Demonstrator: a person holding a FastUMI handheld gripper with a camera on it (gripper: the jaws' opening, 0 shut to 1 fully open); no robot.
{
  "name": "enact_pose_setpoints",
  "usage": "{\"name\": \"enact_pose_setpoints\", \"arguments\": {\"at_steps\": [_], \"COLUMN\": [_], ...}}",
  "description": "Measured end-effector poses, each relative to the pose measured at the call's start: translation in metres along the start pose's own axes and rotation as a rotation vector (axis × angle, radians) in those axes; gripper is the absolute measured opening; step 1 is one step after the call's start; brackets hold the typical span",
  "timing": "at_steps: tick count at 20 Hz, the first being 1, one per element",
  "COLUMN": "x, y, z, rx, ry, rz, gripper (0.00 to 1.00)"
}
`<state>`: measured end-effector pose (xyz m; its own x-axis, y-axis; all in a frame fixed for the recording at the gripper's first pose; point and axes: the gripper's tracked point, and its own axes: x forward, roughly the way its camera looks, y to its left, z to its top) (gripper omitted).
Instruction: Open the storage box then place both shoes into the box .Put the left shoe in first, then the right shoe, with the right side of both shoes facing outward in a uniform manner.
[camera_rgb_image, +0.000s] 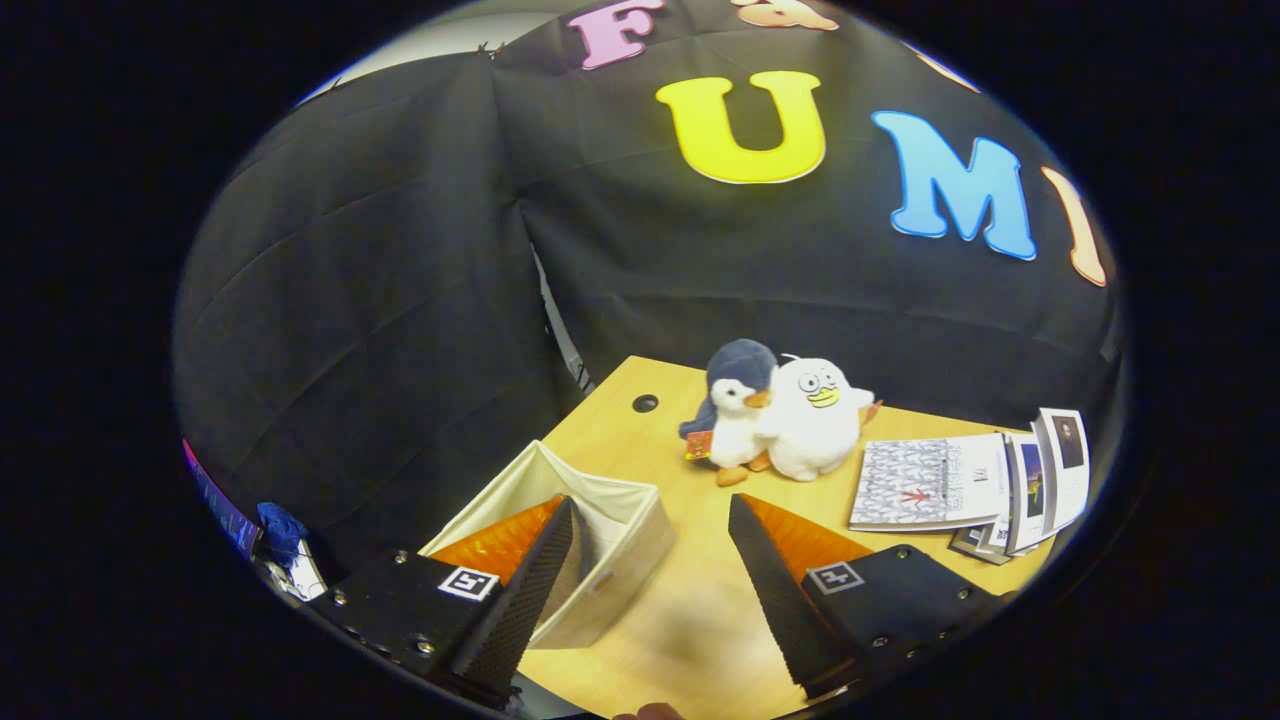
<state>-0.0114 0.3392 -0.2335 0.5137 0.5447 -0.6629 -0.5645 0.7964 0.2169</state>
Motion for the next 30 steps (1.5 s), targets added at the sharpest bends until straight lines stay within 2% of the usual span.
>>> {"name": "enact_pose_setpoints", "arguments": {"at_steps": [7,17,23,30], "x": [-0.048,-0.091,-0.101,-0.111], "y": [-0.1,-0.212,-0.254,-0.277], "z": [-0.026,-0.098,-0.155,-0.24], "rx": [0.083,0.222,0.249,0.303], "ry": [-0.031,-0.016,0.057,0.17], "rz": [-0.146,-0.279,-0.341,-0.373], "gripper": [0.96,0.96,0.97,0.97]}}
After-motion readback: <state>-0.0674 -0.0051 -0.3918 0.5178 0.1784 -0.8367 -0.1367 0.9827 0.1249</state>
